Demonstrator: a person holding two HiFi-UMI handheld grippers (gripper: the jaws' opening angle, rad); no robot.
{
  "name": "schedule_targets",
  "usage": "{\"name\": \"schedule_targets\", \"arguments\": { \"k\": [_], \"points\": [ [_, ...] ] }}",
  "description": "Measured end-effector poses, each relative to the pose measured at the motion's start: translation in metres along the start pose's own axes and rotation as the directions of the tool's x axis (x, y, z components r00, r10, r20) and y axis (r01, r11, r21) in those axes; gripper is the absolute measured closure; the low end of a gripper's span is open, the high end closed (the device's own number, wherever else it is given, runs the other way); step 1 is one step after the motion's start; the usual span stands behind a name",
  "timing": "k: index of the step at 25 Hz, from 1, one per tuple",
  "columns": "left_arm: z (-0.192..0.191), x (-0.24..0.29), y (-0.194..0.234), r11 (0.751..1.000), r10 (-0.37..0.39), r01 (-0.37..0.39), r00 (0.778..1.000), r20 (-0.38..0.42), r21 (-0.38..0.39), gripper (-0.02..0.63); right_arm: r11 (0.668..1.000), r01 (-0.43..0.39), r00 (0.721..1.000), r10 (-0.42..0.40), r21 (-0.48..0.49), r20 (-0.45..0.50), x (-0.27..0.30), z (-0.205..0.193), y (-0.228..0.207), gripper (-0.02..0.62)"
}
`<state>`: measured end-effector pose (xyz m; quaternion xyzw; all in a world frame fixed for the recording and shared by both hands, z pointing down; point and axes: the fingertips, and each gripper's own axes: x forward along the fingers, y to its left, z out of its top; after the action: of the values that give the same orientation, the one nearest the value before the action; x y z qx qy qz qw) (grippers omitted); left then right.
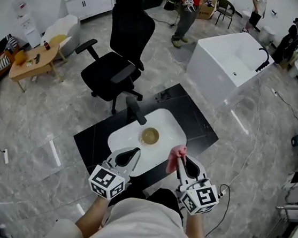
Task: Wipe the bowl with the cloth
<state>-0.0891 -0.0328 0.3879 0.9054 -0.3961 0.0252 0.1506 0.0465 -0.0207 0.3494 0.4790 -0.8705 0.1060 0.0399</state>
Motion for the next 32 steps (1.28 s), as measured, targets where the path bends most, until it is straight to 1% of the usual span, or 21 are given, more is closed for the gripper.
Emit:
{"name": "schedule_targets", "arguments": {
  "k": [3,7,9,14,18,25,32],
  "points": [
    [0.001,0.01,0.005,1.0,0.007,-0.007,1.0,-0.012,-0.007,0.594,1.0,-0.012,1.0,0.012,0.004,-0.011,0.008,0.002,-0.006,0.566],
    [0.0,0.021,0.008,0.998,0.022,-0.023,1.0,-0.02,-0.059,0.594,1.0,-0.019,0.999,0.02,0.018,-0.029,0.014,0.003,-0.015,0.566],
    [-0.006,0.026,0.008,0.997,0.024,-0.027,0.999,-0.037,-0.067,0.594,1.0,-0.024,0.999,0.025,0.019,-0.034,0.014,0.002,-0.018,0.566],
    [-0.029,0.041,0.018,0.994,0.049,-0.058,0.994,-0.099,-0.095,0.592,0.999,-0.018,0.998,0.02,0.036,-0.057,0.015,-0.006,-0.029,0.566],
    [-0.051,0.051,0.033,0.986,0.055,-0.076,0.988,-0.143,-0.147,0.592,0.998,-0.015,0.998,0.019,0.059,-0.065,0.019,-0.012,-0.031,0.566],
    [-0.089,0.068,0.057,0.983,0.056,-0.095,0.971,-0.234,-0.159,0.592,0.998,-0.006,0.994,0.013,0.057,-0.112,0.032,-0.031,-0.036,0.566],
    [-0.123,0.086,0.085,0.973,0.061,-0.123,0.953,-0.296,-0.197,0.592,0.997,0.01,0.988,0.002,0.079,-0.154,0.047,-0.053,-0.043,0.566]
  ]
}}
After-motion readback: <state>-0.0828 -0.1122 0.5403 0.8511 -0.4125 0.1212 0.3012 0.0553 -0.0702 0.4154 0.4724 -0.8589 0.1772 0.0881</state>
